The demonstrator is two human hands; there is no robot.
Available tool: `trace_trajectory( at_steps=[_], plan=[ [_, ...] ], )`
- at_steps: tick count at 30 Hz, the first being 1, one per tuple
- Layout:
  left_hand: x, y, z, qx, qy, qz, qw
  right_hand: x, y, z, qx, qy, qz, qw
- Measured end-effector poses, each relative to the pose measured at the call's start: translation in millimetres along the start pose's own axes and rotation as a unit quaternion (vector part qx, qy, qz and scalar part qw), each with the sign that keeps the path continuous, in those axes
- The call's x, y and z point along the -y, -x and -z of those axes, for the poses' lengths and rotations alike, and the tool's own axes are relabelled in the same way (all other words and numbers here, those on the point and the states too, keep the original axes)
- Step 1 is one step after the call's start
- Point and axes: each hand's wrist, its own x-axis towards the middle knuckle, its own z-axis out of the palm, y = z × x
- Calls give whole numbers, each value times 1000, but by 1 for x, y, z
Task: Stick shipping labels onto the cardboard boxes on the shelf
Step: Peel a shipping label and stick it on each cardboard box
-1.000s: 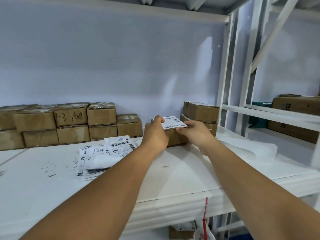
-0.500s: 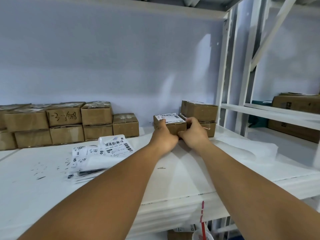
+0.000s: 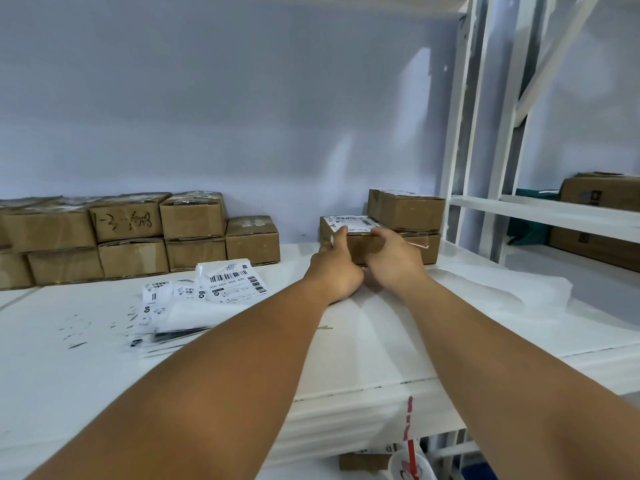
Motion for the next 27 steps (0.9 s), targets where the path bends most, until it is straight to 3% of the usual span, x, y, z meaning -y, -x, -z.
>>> trace_trajectory(
  at_steps=[5,10,17,22,25,27],
  plan=[
    [1,0,-1,-2,16,-9,1000,0,1,1,11,-28,-14,999],
    [1,2,1,-61,59,-30,996,1,3,0,-7,-52,5,999],
    [-9,20,17,-143,-12,-100,985,3,4,1,-32,-64,41,997],
    [-13,36,46,-205,-153,-136,957,4,8,-1,-14,-31,55,998],
    [-2,51,72,-218,-341,-157,901,10,15,0,2,-11,71,997],
    [11,60,97,-213,-386,-127,888,16,22,1,4,-14,90,996]
  ],
)
